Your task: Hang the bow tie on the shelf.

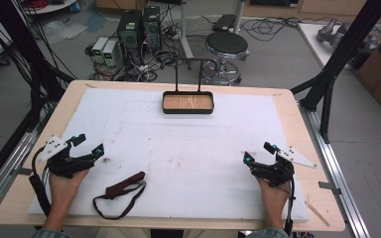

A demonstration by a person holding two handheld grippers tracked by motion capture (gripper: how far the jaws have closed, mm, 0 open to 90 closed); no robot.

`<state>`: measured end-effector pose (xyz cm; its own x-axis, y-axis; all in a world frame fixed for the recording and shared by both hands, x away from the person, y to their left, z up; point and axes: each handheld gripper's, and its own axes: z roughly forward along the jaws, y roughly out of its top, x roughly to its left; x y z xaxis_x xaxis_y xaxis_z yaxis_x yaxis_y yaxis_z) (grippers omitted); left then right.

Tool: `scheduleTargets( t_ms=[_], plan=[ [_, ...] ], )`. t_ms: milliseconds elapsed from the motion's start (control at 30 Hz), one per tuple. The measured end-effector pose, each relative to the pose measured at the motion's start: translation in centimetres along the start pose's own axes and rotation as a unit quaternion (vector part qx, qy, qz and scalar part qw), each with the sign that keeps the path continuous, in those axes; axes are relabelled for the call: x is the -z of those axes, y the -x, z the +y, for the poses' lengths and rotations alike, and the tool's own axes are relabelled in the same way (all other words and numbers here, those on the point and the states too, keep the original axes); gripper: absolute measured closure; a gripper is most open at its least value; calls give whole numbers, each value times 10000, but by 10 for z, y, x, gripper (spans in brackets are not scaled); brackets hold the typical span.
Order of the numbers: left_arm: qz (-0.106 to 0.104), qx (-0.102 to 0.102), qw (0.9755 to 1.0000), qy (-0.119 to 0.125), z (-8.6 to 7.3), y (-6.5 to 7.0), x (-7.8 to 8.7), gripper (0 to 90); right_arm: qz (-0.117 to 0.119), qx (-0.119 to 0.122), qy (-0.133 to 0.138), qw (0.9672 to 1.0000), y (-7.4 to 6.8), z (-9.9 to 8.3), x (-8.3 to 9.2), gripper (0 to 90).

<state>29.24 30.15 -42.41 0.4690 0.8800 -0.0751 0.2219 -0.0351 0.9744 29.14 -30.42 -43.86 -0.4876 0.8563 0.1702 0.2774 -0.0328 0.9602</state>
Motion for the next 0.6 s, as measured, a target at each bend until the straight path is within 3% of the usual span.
scheduleTargets(
  t_ms=[333, 600],
  plan=[
    [9, -84, 10000, -47, 0, 1, 0, 185, 3, -19, -11, 10000, 0, 0, 0, 64],
    [-139, -102, 9998, -78, 0, 2, -1, 190, 4, -19, -14, 10000, 0, 0, 0, 64]
  ],
)
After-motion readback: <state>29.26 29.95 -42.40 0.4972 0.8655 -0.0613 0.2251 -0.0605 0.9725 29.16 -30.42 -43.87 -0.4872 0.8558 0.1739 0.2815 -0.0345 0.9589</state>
